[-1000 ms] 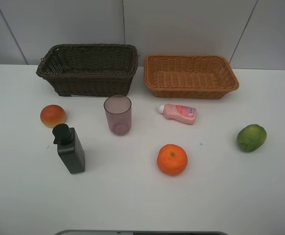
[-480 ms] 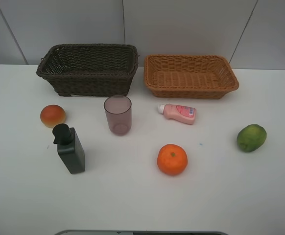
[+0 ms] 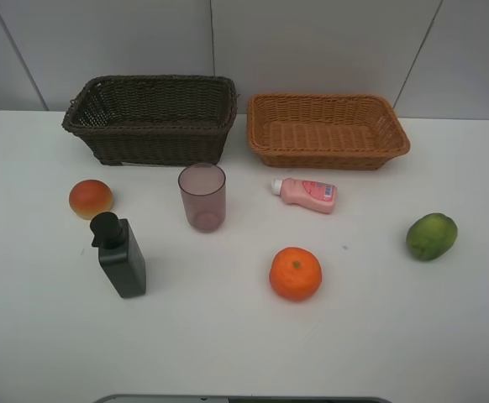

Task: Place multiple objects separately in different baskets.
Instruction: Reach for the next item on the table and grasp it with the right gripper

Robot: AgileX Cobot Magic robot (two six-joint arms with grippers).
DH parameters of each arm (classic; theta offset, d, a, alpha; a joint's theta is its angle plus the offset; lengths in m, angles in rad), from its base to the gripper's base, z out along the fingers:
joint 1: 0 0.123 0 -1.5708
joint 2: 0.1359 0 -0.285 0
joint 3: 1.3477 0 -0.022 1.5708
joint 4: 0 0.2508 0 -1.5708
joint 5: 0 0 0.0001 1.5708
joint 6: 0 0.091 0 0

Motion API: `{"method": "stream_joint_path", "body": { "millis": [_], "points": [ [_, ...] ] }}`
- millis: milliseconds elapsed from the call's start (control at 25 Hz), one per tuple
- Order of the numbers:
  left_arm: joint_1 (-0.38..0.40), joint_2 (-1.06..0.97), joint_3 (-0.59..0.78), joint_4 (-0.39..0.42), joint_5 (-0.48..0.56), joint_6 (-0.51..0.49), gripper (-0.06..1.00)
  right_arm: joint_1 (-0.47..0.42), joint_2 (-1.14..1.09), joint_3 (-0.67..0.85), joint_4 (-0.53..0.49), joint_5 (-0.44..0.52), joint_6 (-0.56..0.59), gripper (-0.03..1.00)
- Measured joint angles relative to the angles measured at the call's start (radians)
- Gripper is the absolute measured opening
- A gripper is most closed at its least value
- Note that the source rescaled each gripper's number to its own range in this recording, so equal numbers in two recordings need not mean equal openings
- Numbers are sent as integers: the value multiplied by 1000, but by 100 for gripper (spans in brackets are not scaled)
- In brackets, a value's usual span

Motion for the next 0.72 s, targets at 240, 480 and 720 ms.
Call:
{"method": "stream_joint_path", "body": {
  "millis": [240, 480, 720],
  "points": [
    [0, 0, 0, 0, 0, 0, 100, 0, 0, 0, 0, 0, 0, 100],
    [0, 0, 0, 0, 0, 0, 100, 0, 0, 0, 0, 0, 0, 100],
    [0, 0, 0, 0, 0, 0, 100, 0, 0, 0, 0, 0, 0, 100]
  ]
}}
